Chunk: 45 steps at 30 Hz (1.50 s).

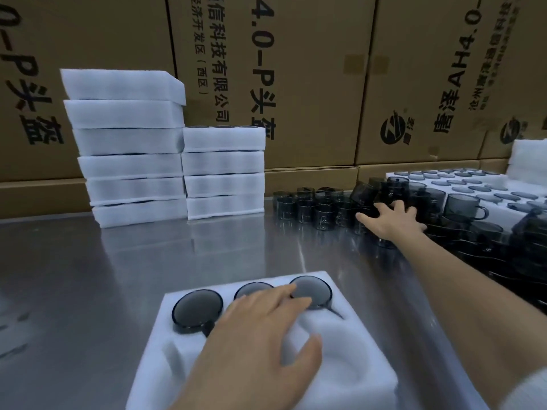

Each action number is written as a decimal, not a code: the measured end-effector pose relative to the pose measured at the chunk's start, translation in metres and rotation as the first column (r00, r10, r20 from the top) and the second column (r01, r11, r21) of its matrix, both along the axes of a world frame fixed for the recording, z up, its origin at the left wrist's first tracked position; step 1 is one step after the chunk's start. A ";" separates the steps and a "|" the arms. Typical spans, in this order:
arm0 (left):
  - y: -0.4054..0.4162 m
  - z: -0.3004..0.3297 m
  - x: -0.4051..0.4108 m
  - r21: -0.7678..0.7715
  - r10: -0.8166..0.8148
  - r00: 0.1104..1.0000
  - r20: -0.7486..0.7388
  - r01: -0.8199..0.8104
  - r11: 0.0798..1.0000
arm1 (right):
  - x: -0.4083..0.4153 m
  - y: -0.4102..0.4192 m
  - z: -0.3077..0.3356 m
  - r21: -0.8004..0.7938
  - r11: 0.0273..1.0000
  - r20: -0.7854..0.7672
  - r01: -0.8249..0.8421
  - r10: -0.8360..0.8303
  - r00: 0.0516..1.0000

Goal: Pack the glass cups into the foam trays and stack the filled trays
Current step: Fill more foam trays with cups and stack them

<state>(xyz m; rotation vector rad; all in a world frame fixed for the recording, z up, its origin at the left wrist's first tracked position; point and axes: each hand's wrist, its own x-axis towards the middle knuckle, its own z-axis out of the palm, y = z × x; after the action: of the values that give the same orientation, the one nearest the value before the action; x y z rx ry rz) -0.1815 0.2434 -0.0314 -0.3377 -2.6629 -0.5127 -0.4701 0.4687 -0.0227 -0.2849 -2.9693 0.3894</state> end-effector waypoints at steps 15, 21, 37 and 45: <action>-0.002 0.000 -0.004 -0.059 0.050 0.988 0.150 -0.041 0.997 | -0.003 -0.011 -0.011 0.112 0.993 0.026 -0.036 0.034 0.999; -0.006 -0.001 0.002 0.022 -0.033 0.989 0.142 0.030 0.999 | 0.036 -0.023 -0.014 0.103 0.987 -0.013 -0.124 0.126 0.992; -0.005 0.007 0.016 0.001 -0.022 0.975 0.221 0.023 1.000 | 0.146 -0.061 -0.017 0.098 0.952 -0.051 -0.289 0.295 0.954; -0.017 0.011 0.038 0.006 -0.038 0.971 0.235 0.038 0.999 | 0.173 -0.064 -0.011 0.020 0.909 0.065 -0.415 0.413 0.908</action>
<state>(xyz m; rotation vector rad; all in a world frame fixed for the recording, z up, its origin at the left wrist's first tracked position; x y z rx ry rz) -0.1435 0.2268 -0.0206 -0.3473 -2.8893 -0.5998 -0.2975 0.4043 -0.0335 0.3555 -3.0779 0.3780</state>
